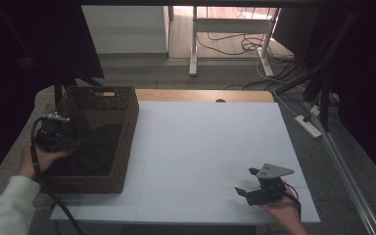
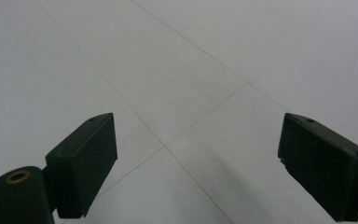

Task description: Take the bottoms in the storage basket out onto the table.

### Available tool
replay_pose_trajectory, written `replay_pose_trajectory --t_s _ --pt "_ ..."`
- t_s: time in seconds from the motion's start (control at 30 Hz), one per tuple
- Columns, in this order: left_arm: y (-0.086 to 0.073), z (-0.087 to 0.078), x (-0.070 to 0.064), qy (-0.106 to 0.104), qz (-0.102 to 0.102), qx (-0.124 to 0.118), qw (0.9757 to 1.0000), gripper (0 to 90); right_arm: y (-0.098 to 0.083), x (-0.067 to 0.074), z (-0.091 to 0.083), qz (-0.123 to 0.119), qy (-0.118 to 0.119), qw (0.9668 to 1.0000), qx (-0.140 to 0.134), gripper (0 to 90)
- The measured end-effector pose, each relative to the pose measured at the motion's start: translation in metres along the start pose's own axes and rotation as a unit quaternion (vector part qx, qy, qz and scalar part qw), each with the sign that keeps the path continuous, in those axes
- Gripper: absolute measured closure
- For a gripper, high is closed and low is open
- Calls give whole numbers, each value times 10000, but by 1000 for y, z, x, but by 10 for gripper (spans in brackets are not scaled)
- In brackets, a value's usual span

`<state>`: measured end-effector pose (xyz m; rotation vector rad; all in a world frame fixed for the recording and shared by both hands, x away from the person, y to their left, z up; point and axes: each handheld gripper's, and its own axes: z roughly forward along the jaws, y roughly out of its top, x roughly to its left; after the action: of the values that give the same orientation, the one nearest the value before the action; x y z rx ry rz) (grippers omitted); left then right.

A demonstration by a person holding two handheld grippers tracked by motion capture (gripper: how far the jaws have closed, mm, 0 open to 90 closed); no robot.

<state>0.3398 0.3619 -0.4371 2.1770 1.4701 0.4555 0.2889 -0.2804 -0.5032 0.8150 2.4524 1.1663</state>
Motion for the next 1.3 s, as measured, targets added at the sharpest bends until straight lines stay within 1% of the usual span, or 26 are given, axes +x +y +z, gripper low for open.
replay_pose_trajectory --t_s 0.2,0.5,0.67,0.77,0.9,1.0,1.17,1.27,1.3 --pt "4 6 0 29 20 73 10000 149 0 0 1 -24 15 10000 38 118" --pt "7 16 -2 -1 61 182 9998 147 -1 1 2 -22 23 10000 84 118" --pt "7 21 -3 -50 29 271 9996 145 -1 1 2 -33 17 9999 106 118" --pt "8 26 -3 -47 41 416 9991 135 -1 1 3 -34 20 9999 117 118" --pt "8 29 -3 -35 31 468 9989 131 -1 1 3 -39 24 9999 129 118" --pt "9 33 -3 -40 43 554 9984 122 -1 1 3 -39 29 9999 145 118" --pt "8 40 -3 -69 90 716 9974 105 -1 1 3 -41 24 9999 159 118" --pt "7 43 -3 -51 119 804 9967 98 -1 1 3 -41 25 9999 165 118" --pt "7 45 -3 -96 149 899 9958 91 -2 1 3 -38 28 9998 170 118"
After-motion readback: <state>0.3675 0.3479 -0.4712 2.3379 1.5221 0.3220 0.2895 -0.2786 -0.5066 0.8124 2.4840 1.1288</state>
